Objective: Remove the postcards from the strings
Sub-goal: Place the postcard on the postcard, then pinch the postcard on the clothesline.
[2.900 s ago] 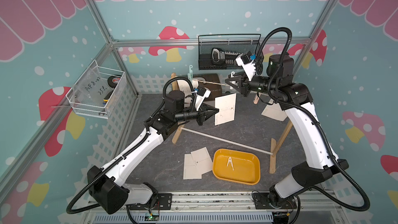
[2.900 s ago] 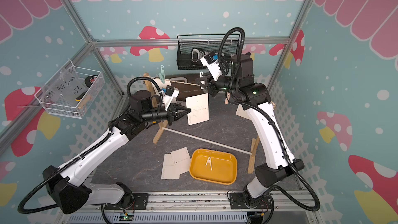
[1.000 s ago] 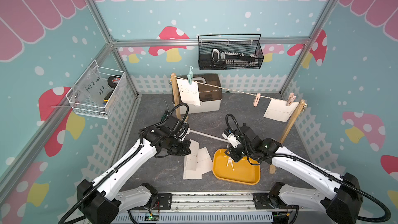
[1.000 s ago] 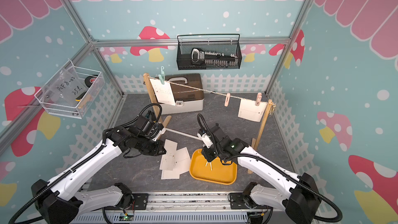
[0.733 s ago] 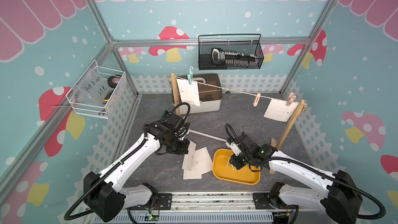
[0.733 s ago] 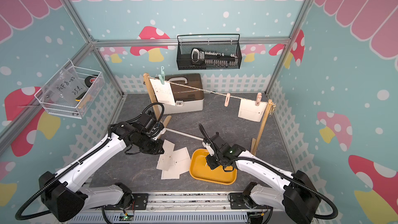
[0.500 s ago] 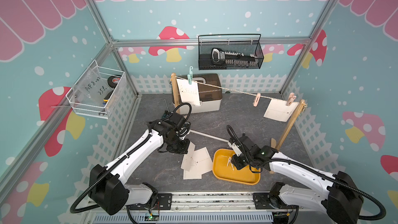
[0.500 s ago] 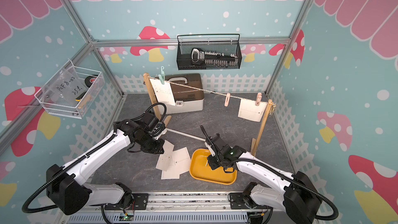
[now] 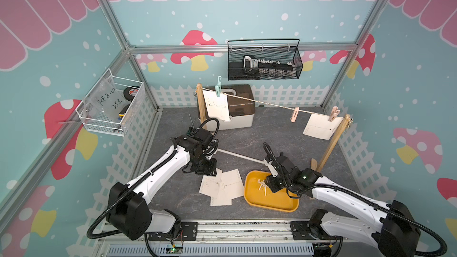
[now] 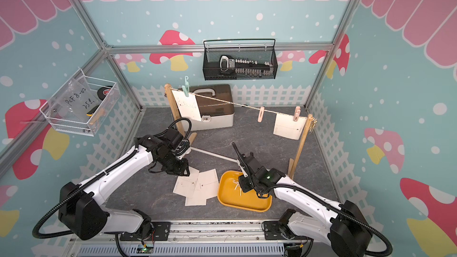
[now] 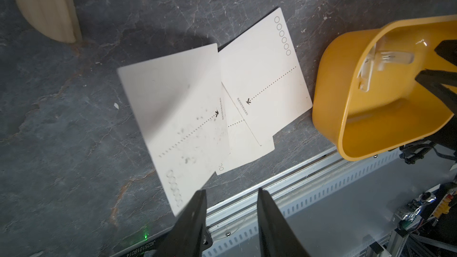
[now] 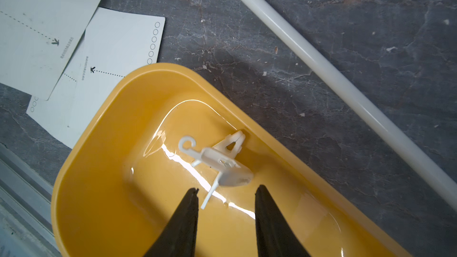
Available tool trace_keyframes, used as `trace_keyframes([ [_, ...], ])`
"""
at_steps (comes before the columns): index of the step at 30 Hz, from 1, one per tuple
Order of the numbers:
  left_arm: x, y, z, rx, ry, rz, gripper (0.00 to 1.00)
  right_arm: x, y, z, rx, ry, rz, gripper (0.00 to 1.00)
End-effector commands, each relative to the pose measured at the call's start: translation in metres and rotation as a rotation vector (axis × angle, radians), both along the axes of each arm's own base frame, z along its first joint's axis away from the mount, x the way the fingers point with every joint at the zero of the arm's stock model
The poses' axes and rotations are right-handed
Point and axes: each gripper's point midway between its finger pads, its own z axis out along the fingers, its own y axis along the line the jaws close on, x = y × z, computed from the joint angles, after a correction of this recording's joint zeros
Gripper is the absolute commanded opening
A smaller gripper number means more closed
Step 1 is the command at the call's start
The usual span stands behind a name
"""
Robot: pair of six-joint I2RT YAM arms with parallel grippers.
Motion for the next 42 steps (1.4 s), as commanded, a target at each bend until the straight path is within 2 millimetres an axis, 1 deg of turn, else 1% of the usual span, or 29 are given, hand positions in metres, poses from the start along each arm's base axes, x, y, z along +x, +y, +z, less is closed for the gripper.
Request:
trace_keyframes([
  [1, 0.006, 0.007, 0.002, 0.035, -0.02, 0.002, 0.42, 0.001, -0.002, 0.002, -0.002, -0.027, -0.006, 0.39],
  [4, 0.014, 0.017, 0.009, 0.078, -0.07, 0.028, 0.46, 0.001, -0.003, 0.005, 0.007, -0.041, -0.007, 0.39],
  [8, 0.033, 0.033, 0.033, 0.137, -0.21, 0.076, 0.53, 0.002, -0.001, 0.013, 0.024, -0.072, 0.015, 0.42],
  [10, 0.042, 0.036, 0.051, 0.135, -0.3, 0.093, 0.55, 0.004, 0.001, 0.024, 0.043, -0.105, 0.037, 0.45],
  [12, 0.049, 0.031, 0.073, 0.077, -0.399, 0.091, 0.56, 0.003, 0.008, 0.044, 0.093, -0.158, 0.089, 0.48],
  [13, 0.051, 0.025, 0.086, 0.023, -0.459, 0.081, 0.57, 0.001, 0.014, 0.058, 0.136, -0.194, 0.131, 0.49],
  [15, 0.05, 0.006, 0.111, -0.127, -0.563, 0.025, 0.59, -0.005, 0.024, 0.089, 0.221, -0.267, 0.212, 0.51],
  [18, 0.039, -0.028, 0.151, -0.372, -0.719, -0.111, 0.63, -0.024, 0.044, 0.143, 0.374, -0.373, 0.391, 0.52],
  [20, 0.032, -0.044, 0.176, -0.493, -0.834, -0.176, 0.68, -0.041, 0.055, 0.181, 0.458, -0.435, 0.524, 0.52],
  [21, 0.03, -0.05, 0.188, -0.541, -0.885, -0.201, 0.7, -0.045, 0.056, 0.197, 0.471, -0.465, 0.564, 0.52],
  [23, 0.029, -0.064, 0.213, -0.624, -1.002, -0.245, 0.75, -0.048, 0.056, 0.235, 0.472, -0.548, 0.611, 0.52],
  [25, 0.029, -0.075, 0.231, -0.679, -1.082, -0.285, 0.76, -0.044, 0.052, 0.269, 0.46, -0.617, 0.608, 0.53],
  [26, 0.031, -0.081, 0.238, -0.698, -1.107, -0.297, 0.77, -0.04, 0.05, 0.282, 0.449, -0.646, 0.586, 0.53],
  [28, 0.035, -0.091, 0.246, -0.731, -1.126, -0.314, 0.77, -0.03, 0.044, 0.3, 0.415, -0.686, 0.536, 0.53],
  [30, 0.037, -0.099, 0.249, -0.767, -1.119, -0.334, 0.77, -0.024, 0.037, 0.308, 0.384, -0.712, 0.49, 0.53],
  [34, 0.037, -0.112, 0.241, -0.803, -1.086, -0.373, 0.78, -0.017, 0.013, 0.323, 0.339, -0.797, 0.38, 0.57],
  [36, 0.038, -0.117, 0.238, -0.82, -1.074, -0.384, 0.78, -0.015, -0.001, 0.335, 0.315, -0.831, 0.328, 0.59],
  [40, 0.034, -0.136, 0.241, -0.882, -1.05, -0.448, 0.79, -0.009, -0.032, 0.373, 0.233, -0.924, 0.209, 0.61],
  [42, 0.032, -0.148, 0.242, -0.899, -1.041, -0.486, 0.79, -0.004, -0.042, 0.389, 0.175, -0.964, 0.178, 0.6],
])
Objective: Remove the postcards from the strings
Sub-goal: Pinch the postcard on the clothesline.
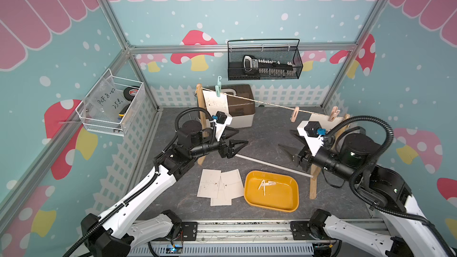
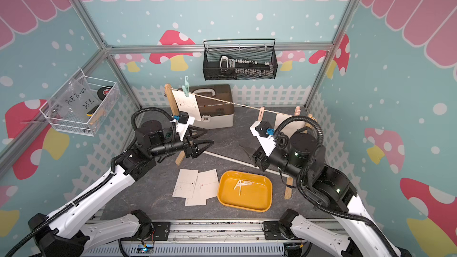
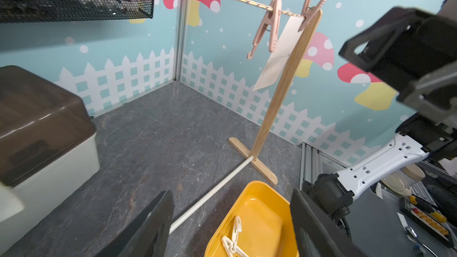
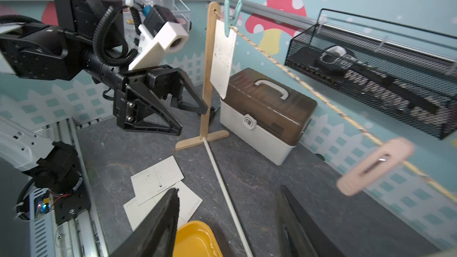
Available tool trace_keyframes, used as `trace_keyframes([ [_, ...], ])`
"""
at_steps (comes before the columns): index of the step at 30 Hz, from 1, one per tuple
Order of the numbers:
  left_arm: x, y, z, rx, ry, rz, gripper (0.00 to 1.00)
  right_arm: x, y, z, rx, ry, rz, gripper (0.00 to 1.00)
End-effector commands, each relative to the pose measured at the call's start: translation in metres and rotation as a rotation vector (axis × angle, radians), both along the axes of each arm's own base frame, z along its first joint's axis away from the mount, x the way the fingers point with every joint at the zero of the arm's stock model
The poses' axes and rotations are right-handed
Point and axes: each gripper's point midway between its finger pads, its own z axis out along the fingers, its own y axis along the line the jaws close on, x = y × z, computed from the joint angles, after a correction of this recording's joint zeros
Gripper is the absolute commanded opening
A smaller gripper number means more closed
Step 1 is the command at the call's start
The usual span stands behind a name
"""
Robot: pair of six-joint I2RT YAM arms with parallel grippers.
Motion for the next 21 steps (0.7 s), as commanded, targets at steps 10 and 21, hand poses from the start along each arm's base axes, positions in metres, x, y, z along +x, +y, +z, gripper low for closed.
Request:
trace_keyframes([
  [10, -0.005, -0.086, 0.016, -0.023, -0.061, -0.262, 0.78, 0.028, -0.036, 0.111, -0.025, -0.24, -0.218, 0.55],
  [21, 0.017, -0.135, 0.005, -0.057, -0.07, -0.301, 0.78, 0.082, -0.063, 0.138, 0.203, -0.077, -0.153, 0.54],
])
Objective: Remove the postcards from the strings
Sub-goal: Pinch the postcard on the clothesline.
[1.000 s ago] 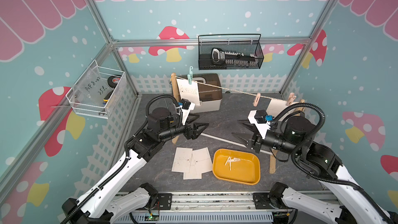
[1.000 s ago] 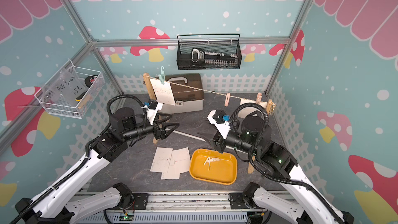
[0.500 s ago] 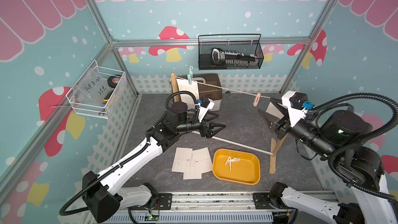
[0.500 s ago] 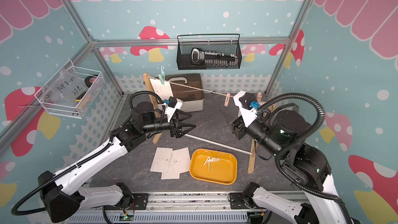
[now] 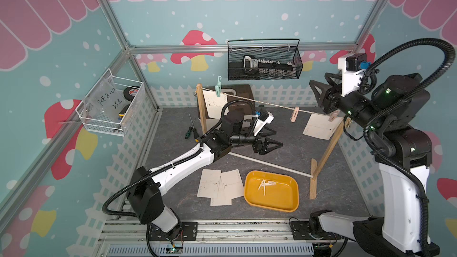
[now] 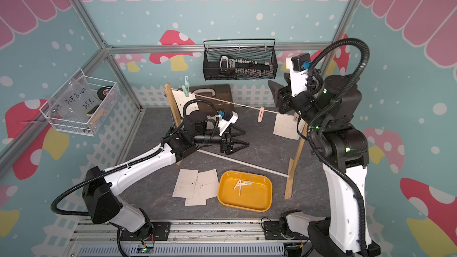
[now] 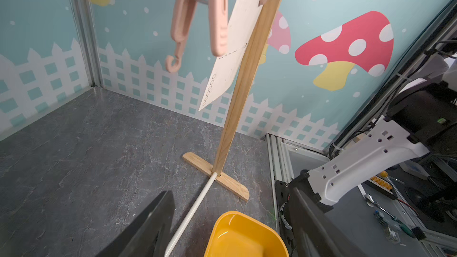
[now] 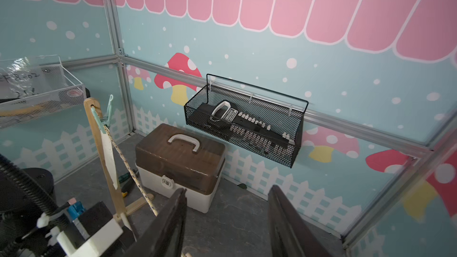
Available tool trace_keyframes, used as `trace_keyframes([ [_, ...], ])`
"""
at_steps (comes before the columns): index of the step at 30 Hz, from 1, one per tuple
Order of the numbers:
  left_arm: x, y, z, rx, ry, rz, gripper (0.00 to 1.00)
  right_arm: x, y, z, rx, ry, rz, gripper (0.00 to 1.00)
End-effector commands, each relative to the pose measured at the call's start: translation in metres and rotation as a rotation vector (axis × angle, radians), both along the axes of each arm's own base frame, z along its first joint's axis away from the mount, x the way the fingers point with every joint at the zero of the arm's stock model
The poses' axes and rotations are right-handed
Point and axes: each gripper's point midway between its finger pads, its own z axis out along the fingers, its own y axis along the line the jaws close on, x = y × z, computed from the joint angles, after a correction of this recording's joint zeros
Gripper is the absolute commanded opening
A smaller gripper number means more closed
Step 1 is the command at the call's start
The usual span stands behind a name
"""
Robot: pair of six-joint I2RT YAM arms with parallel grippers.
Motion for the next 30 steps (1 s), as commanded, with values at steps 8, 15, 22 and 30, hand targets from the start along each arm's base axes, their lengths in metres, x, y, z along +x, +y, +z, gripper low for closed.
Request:
trace_keyframes([
  [8, 0.022, -0.036, 0.025, -0.161, -0.109, -0.073, 0.78, -0.012, -0.046, 0.018, 0.407, 0.066, 0.227, 0.55],
  [15, 0.029, -0.057, 0.026, -0.259, -0.136, -0.161, 0.78, -0.019, -0.058, 0.011, 0.326, 0.039, 0.237, 0.6],
  [22, 0.024, -0.064, 0.037, -0.424, -0.112, -0.272, 0.77, -0.016, -0.052, -0.002, 0.264, 0.055, 0.406, 0.61],
  [30, 0.034, -0.076, 0.029, -0.398, -0.091, -0.262, 0.76, -0.008, -0.053, -0.033, 0.247, 0.092, 0.445, 0.62],
])
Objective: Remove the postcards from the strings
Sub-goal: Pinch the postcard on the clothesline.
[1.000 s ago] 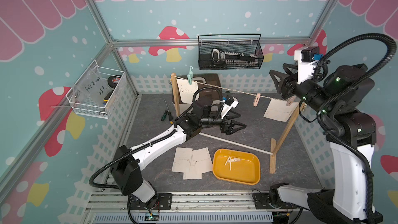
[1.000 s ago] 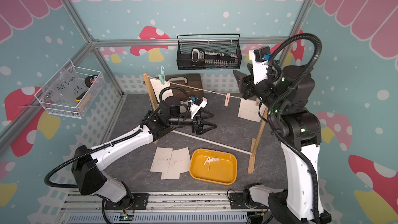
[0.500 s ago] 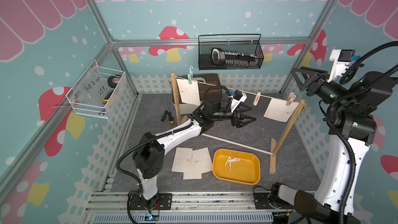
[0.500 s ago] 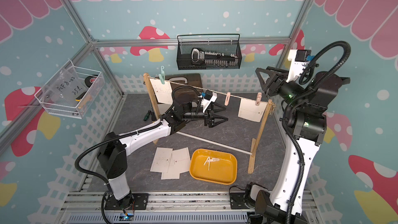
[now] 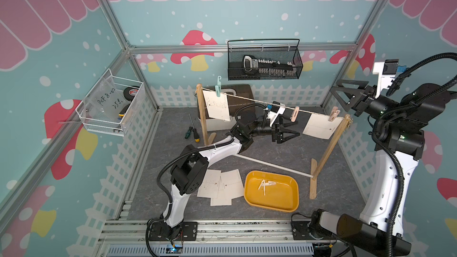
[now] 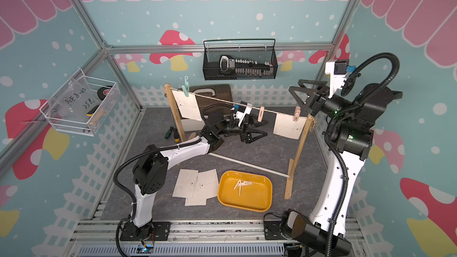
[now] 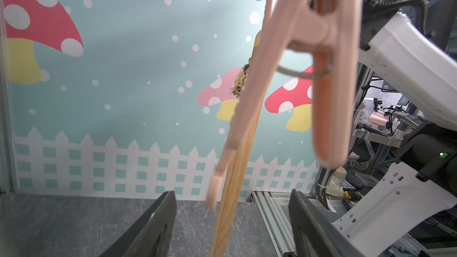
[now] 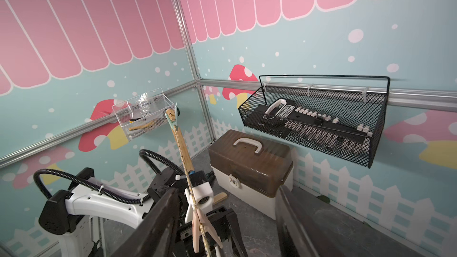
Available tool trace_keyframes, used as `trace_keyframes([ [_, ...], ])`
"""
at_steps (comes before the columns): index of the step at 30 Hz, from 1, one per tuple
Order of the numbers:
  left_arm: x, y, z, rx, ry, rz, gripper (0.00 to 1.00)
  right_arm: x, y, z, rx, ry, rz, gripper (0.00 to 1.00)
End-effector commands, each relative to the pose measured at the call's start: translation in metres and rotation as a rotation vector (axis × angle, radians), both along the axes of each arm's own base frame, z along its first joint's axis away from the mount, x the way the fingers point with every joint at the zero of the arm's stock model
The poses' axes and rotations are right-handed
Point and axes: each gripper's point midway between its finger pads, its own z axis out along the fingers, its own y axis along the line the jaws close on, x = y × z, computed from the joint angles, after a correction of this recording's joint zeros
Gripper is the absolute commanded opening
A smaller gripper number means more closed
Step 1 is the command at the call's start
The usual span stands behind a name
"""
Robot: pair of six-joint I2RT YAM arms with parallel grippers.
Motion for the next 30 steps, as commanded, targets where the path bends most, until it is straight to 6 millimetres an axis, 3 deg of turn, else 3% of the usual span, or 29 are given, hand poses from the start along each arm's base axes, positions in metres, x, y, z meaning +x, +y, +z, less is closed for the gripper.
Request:
trace_keyframes([
  [1, -0.006, -0.002, 0.011, -0.031, -0.028, -0.036, 0.76, -0.011, 0.007, -0.006, -0.052, -0.05, 0.056, 0.61],
  [15, -0.008, -0.022, -0.002, -0.013, -0.03, -0.074, 0.76, -0.025, 0.019, -0.038, -0.077, -0.054, 0.107, 0.6],
  [21, -0.002, -0.031, -0.003, -0.042, -0.045, -0.038, 0.76, -0.031, 0.024, -0.04, -0.08, -0.062, 0.106, 0.59],
  [30, 0.011, -0.023, 0.005, -0.156, -0.083, 0.05, 0.76, -0.025, 0.018, -0.031, -0.068, -0.087, -0.023, 0.6],
])
